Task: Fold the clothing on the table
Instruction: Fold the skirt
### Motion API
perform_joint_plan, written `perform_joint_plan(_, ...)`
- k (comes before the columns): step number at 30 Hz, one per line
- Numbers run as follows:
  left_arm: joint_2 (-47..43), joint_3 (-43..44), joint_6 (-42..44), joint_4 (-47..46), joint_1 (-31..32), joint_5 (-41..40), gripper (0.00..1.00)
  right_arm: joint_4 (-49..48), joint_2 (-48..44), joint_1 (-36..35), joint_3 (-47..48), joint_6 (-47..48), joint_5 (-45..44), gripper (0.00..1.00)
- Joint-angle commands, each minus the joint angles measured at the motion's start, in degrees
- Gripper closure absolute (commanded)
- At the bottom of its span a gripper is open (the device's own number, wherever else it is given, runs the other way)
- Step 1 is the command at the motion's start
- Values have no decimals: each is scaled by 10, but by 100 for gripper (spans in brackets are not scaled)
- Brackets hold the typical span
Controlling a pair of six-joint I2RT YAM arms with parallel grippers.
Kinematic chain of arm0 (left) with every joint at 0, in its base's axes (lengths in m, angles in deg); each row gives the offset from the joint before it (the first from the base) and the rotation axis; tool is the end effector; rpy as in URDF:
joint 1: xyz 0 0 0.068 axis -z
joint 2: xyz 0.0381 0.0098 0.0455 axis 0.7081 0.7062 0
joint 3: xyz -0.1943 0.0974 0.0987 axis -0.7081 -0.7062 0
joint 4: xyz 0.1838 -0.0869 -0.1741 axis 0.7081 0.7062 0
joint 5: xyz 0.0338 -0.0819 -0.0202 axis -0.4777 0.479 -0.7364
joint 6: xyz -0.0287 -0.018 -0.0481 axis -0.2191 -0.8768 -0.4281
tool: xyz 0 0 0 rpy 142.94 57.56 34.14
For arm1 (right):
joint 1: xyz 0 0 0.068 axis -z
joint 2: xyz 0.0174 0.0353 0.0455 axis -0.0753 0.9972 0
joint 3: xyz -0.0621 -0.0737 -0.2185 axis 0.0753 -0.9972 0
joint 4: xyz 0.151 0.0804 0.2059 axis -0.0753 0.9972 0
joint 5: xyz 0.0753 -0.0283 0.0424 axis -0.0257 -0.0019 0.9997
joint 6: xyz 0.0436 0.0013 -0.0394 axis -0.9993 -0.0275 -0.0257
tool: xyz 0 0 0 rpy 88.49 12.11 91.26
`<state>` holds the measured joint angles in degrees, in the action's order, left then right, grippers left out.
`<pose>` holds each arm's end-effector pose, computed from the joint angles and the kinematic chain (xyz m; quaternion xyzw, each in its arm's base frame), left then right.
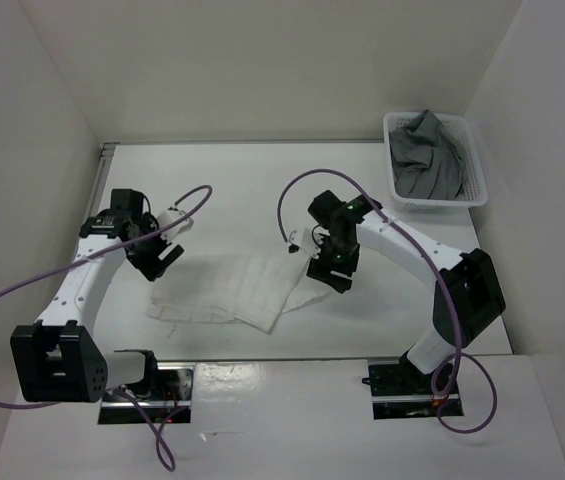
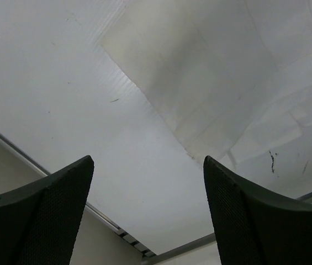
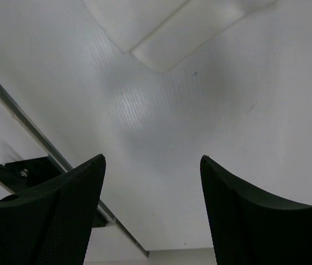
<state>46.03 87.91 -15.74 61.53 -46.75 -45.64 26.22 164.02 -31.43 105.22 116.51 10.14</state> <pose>0.2608 0.0038 0.2255 0.3336 0.9107 0.0462 0.2393 0.2362 0.1769 0.1993 -0.6056 0.7912 0.0630 0.0578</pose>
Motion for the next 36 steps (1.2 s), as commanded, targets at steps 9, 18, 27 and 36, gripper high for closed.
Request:
perform_joint_plan(9,-24,6,-65,-21,-4,-22,11,-79,38,-2,75,-61,-15,26)
perform_joint_plan(18,29,-16,-171,-40,-11,2,12,-165,95,4,73,-131,42,32)
perform_joint_plan(27,41,17,-182,-47,-16,-19,14,-145,148,66,98,-125,132,44)
perform_joint_plan(36,109,42,-188,-47,-16,-19,36,-129,149,71,91,-101,169,46)
